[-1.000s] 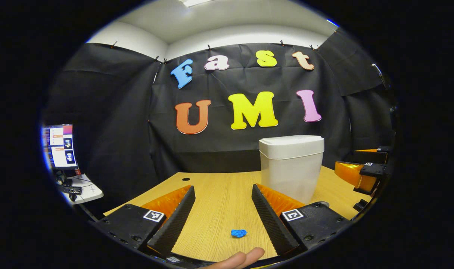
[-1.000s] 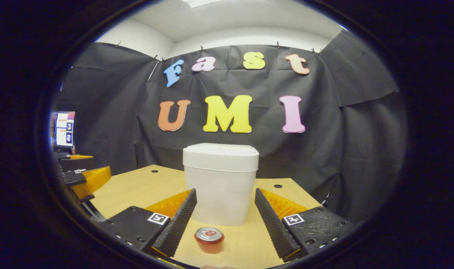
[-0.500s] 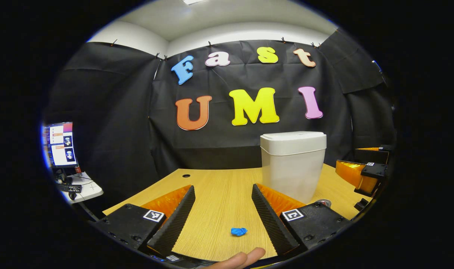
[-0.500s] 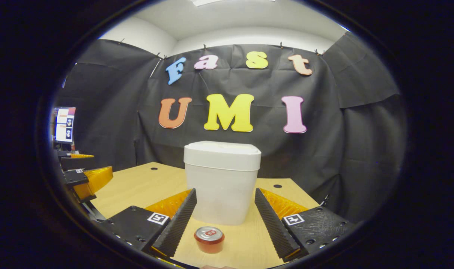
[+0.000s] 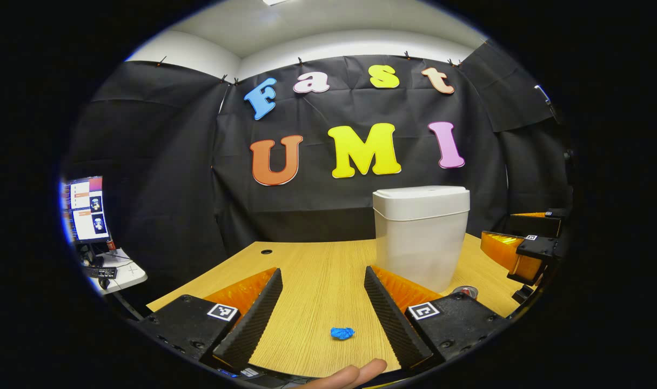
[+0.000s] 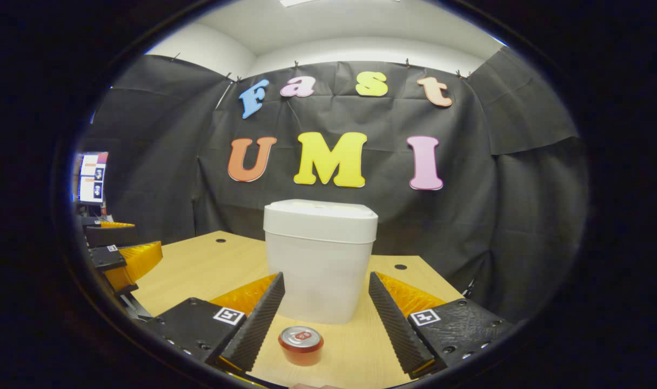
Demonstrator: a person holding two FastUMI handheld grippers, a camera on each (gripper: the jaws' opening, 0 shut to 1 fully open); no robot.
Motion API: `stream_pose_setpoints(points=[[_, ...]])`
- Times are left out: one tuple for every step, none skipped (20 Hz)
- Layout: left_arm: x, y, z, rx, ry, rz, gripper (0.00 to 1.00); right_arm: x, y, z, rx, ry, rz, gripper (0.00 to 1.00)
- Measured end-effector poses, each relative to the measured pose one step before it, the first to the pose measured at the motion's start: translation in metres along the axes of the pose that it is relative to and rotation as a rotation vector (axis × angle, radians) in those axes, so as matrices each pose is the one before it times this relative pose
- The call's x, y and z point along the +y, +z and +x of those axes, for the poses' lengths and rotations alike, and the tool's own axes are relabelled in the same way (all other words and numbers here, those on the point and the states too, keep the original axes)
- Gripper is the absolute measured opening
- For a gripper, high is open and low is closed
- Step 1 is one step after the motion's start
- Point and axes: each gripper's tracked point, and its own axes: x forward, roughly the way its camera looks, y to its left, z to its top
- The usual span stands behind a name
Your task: Press the lid of the desktop garbage bin to open it, pick up the crumpled paper on the desktop and throw it into the bin, then pick up the pop can on the desktop and drop it into the bin, and finally close the garbage bin lid.
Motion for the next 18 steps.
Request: stream_pose_setpoints(points=[[0.00034, -0.00089, 0.00041, 0.00197, 0.00062, -0.00007, 0.98, 0.00106, 0.00015, 0.00039, 0.0, 0.00031, -0.00192, 0.95], [-0.00101, -0.00013, 0.00062, 0.0017, -0.00148, -0.00018, 0.98, 0.00004, -0.00032, 0.00079, 0.00088, -0.0006, -0.0019, 0.95], [-0.00008, 0.00006, 0.00063, 0.00107, 0.00006, 0.0, 0.98, -0.00039, -0.00156, -0.00006, 0.00071, -0.00061, -0.001, 0.95], [-0.00073, -0.00052, -0.00043, 0.00112, -0.00079, 0.002, 0.98, 0.00044, 0.00037, 0.00069, 0.00086, -0.0006, -0.0002, 0.95], [-0.00036, -0.00038, 0.00024, -0.00134, -0.00066, 0.00135, 0.98, -0.00003, -0.00063, 0.00029, 0.00126, -0.00022, -0.00009, 0.95], [-0.00077, -0.00048, 0.00011, 0.00123, -0.00206, 0.00276, 0.98, 0.00043, 0.00012, -0.00008, 0.00104, 0.00068, -0.00109, 0.95], [-0.00083, -0.00002, -0.00047, -0.00013, -0.00116, 0.00104, 0.98, 0.00061, -0.00018, 0.00014, 0.00014, 0.00033, -0.0006, 0.95], [-0.00061, 0.00014, 0.00039, -0.00061, -0.00166, 0.00048, 0.98, 0.0006, 0.00061, -0.00012, -0.00118, 0.00063, 0.00029, 0.95], [-0.00024, -0.00087, 0.00026, 0.00053, -0.00182, 0.00046, 0.98, -0.00007, -0.00019, 0.00024, -0.00009, 0.00106, 0.00177, 0.95], [-0.0004, -0.0004, 0.00014, 0.00223, -0.00031, 0.0, 0.98, 0.00063, 0.00082, 0.00046, -0.00089, 0.00281, 0.00442, 0.95], [-0.00061, -0.00065, -0.00032, 0.00231, -0.00057, -0.00166, 0.98, 0.00103, 0.00077, 0.00063, -0.00051, 0.006, 0.00636, 0.95], [0.00008, -0.00064, 0.00021, 0.00353, -0.00043, -0.00211, 0.98, 0.00058, 0.0018, 0.00032, -0.00393, 0.00844, 0.00395, 0.98], [0.00051, -0.0009, 0.00129, 0.0026, 0.00187, -0.00237, 0.98, -0.00006, 0.00362, -0.0002, -0.00476, 0.00531, 0.00191, 0.95], [0.00048, -0.00069, 0.00103, 0.00154, 0.00222, -0.0008, 0.98, 0.00142, 0.00632, 0.00134, -0.01357, 0.00916, 0.00036, 0.95], [-0.00004, -0.001, 0.00143, 0.00207, 0.0035, -0.00025, 0.99, -0.00045, 0.00658, 0.00199, -0.01361, 0.0048, 0.00345, 0.94], [-0.00046, -0.00172, 0.00151, 0.00447, 0.002, 0.00111, 0.99, -0.00067, 0.00436, 0.00286, -0.00652, 0.00415, 0.0051, 0.84], [-0.00109, -0.00047, 0.00111, -0.00023, 0.00204, -0.00115, 0.99, 0.0002, 0.00373, 0.00327, -0.0037, 0.00463, 0.00693, 0.81], [-0.00219, -0.00224, 0.00242, 0.00538, -0.00022, 0.00323, 0.98, 0.0009, 0.00525, 0.00341, -0.0028, 0.00733, 0.00511, 0.67]])
